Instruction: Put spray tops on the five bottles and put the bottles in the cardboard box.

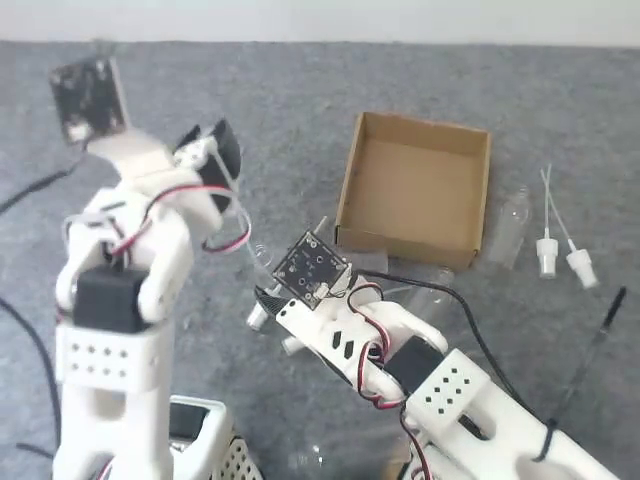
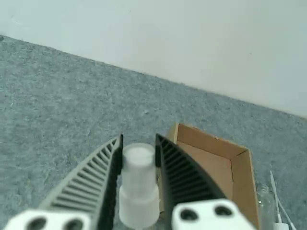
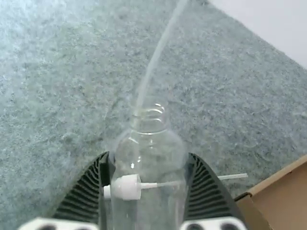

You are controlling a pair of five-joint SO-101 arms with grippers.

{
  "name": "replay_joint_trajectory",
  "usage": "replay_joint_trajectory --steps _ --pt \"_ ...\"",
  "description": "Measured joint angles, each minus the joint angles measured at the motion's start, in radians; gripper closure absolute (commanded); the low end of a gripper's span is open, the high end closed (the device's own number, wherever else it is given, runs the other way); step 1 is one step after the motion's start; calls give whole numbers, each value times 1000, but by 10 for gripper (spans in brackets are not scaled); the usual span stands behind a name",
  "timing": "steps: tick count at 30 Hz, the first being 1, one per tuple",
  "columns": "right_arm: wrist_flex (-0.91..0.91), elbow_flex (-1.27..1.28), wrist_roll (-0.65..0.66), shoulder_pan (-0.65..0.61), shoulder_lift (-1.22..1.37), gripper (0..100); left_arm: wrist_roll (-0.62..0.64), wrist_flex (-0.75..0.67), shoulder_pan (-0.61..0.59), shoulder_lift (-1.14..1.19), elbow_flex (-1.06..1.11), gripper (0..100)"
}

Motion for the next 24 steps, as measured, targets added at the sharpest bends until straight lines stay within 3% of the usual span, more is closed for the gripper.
replay_joint_trajectory --steps 6,16,24 --pt "-75 2 -3 -2 -3 992 -109 -35 86 -186 210 988" --pt "-255 41 -121 49 -3 992 -121 -101 118 -288 351 988" --pt "-272 52 -144 74 0 992 -121 -144 121 -371 450 988"
